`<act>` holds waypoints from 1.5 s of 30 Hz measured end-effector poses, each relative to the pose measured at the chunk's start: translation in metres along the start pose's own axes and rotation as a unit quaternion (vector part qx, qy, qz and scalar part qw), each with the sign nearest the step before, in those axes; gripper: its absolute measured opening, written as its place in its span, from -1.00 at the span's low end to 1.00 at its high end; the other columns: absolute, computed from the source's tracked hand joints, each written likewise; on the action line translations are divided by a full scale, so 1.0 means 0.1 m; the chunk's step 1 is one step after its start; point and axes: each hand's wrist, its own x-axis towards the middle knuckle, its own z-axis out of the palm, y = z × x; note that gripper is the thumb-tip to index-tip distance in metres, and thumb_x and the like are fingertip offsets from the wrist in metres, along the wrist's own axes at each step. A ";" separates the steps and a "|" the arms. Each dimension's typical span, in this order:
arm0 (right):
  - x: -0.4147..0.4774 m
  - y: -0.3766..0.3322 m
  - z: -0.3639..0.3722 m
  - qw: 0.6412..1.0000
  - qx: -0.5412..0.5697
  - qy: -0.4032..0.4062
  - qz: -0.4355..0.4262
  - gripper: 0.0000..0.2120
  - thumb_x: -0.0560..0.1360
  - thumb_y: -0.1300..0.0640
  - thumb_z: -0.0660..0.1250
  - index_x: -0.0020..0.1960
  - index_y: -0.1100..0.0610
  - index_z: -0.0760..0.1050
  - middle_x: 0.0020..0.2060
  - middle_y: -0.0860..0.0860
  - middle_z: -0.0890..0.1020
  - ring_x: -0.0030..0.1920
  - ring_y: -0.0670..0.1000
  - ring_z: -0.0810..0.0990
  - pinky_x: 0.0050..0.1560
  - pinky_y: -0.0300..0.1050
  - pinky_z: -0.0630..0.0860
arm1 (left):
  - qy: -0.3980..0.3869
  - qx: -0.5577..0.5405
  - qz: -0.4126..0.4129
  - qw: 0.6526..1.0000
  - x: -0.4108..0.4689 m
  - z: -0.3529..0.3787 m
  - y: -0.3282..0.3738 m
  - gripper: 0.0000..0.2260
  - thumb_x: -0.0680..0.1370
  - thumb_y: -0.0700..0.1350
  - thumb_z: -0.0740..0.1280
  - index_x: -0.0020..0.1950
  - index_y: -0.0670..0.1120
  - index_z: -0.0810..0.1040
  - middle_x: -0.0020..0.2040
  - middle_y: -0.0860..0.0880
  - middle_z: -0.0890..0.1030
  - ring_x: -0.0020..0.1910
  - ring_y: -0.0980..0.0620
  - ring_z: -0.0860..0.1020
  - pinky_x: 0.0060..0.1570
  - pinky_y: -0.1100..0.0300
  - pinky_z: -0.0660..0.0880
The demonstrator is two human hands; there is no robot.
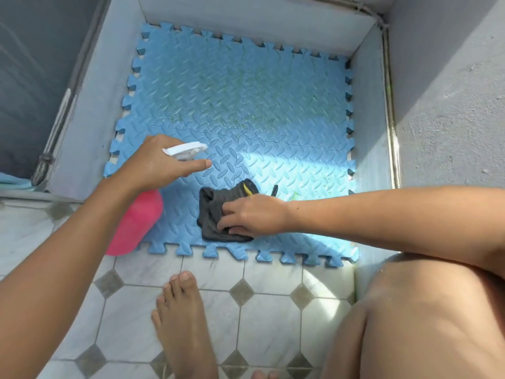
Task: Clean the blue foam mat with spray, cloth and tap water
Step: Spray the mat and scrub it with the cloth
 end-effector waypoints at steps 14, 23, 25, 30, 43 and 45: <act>-0.46 1.13 -0.44 0.910 -0.092 0.146 0.378 -0.65 0.64 -0.02 0.20 0.38 0.08 0.41 0.21 0.13 0.55 0.12 0.25 0.60 0.01 0.10 0.53 | -0.162 -0.007 0.078 0.984 -0.23 0.07 0.03 -0.44 0.40 0.18 0.56 -0.28 -0.24 0.37 -0.40 -0.02 0.32 -0.39 0.08 0.27 -0.30 0.13 0.25; -0.67 0.21 0.07 0.980 -0.067 -0.112 -0.148 -0.78 0.66 -0.08 0.21 0.04 0.06 0.44 -0.12 0.06 0.56 -0.26 0.18 0.61 -0.44 0.00 0.51 | -0.108 -0.041 0.042 0.992 -0.06 0.01 0.09 -0.43 0.40 0.15 0.57 -0.30 -0.26 0.35 -0.38 -0.07 0.33 -0.39 0.03 0.30 -0.27 0.14 0.25; -0.99 0.36 0.04 0.972 -0.080 -0.158 -0.156 -0.75 0.68 -0.13 0.16 0.02 0.05 0.40 -0.16 0.07 0.56 -0.28 0.19 0.62 -0.45 0.00 0.51 | -0.110 -0.042 0.047 0.992 -0.02 0.04 0.13 -0.42 0.40 0.16 0.57 -0.25 -0.31 0.38 -0.36 -0.10 0.35 -0.37 0.02 0.33 -0.26 0.14 0.27; -1.41 1.08 -0.34 0.971 -0.105 -0.032 0.213 -0.71 0.65 -0.22 0.04 0.11 -0.01 0.31 -0.04 0.11 0.53 -0.11 0.20 0.62 -0.24 0.03 0.56 | -0.159 0.003 0.065 0.985 -0.01 0.19 0.30 -0.41 0.41 0.18 0.55 -0.26 -0.29 0.35 -0.36 -0.08 0.32 -0.37 0.05 0.27 -0.28 0.12 0.23; -1.33 1.70 -0.56 0.775 0.125 0.152 0.600 -0.40 0.52 -0.07 0.46 0.44 0.00 0.25 0.03 0.05 0.58 0.02 0.14 0.60 -0.08 -0.02 0.48 | -0.156 0.009 0.080 0.985 0.01 0.36 0.34 -0.38 0.30 0.36 0.51 -0.36 -0.18 0.41 -0.50 0.06 0.41 -0.44 -0.04 0.35 -0.31 0.11 0.33; -1.32 1.63 -0.55 0.802 0.121 0.128 0.571 -0.56 0.53 -0.04 0.45 0.31 0.03 0.36 -0.14 0.01 0.56 -0.09 0.11 0.59 -0.16 -0.05 0.42 | -0.133 -0.007 0.070 0.989 0.02 0.32 0.35 -0.41 0.32 0.32 0.53 -0.34 -0.22 0.51 -0.50 -0.12 0.52 -0.48 -0.04 0.44 -0.32 0.13 0.39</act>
